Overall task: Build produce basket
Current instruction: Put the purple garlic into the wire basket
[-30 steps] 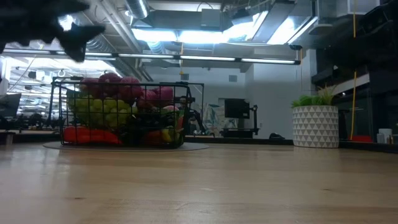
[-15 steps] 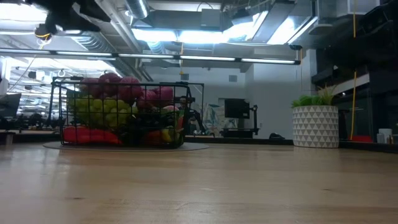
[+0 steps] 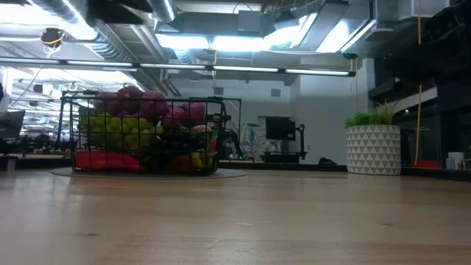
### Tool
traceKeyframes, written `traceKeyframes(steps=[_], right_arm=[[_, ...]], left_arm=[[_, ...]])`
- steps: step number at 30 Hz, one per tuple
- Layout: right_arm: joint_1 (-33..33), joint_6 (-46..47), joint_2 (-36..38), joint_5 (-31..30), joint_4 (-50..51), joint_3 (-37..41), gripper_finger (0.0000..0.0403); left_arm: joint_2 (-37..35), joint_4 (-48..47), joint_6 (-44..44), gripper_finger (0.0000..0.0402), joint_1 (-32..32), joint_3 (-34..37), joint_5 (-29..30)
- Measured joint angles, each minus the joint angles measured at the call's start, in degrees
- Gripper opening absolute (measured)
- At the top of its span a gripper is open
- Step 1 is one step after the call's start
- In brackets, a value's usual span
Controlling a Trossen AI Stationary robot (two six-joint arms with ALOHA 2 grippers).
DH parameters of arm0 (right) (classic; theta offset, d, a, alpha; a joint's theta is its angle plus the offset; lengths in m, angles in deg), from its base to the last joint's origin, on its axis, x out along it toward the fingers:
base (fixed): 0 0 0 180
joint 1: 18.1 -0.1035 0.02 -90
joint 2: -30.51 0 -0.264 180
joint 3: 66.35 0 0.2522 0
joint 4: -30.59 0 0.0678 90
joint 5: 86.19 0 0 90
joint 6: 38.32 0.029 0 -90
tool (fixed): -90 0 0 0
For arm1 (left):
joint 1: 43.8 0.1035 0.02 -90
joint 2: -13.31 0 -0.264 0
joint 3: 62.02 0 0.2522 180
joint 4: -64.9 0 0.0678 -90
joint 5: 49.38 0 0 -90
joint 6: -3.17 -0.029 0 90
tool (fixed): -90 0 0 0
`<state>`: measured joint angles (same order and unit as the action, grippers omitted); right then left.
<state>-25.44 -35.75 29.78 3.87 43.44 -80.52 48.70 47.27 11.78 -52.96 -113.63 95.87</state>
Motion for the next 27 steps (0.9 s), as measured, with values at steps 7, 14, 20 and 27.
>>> traceKeyframes(steps=[7, 14, 20, 27], right_arm=[[-0.01, 0.0, 0.0, 0.0, 0.0, 0.0, 0.0157], [-0.01, 0.0, 0.0, 0.0, 0.0, 0.0, 0.0157], [-0.02, 0.0, 0.0, 0.0, 0.0, 0.0, 0.0157], [-0.02, 0.0, 0.0, 0.0, 0.0, 0.0, 0.0157]], left_arm=[[10.87, -14.12, 6.26, 0.0224, 15.93, -6.61, -5.89], [18.85, -28.23, 12.22, 0.0224, 32.1, -12.17, -15.42], [24.83, -28.91, 10.16, 0.0224, 43.21, -12.19, -23.17], [30.32, -28.69, 8.81, 0.0224, 48.31, -12.19, -30.54]])
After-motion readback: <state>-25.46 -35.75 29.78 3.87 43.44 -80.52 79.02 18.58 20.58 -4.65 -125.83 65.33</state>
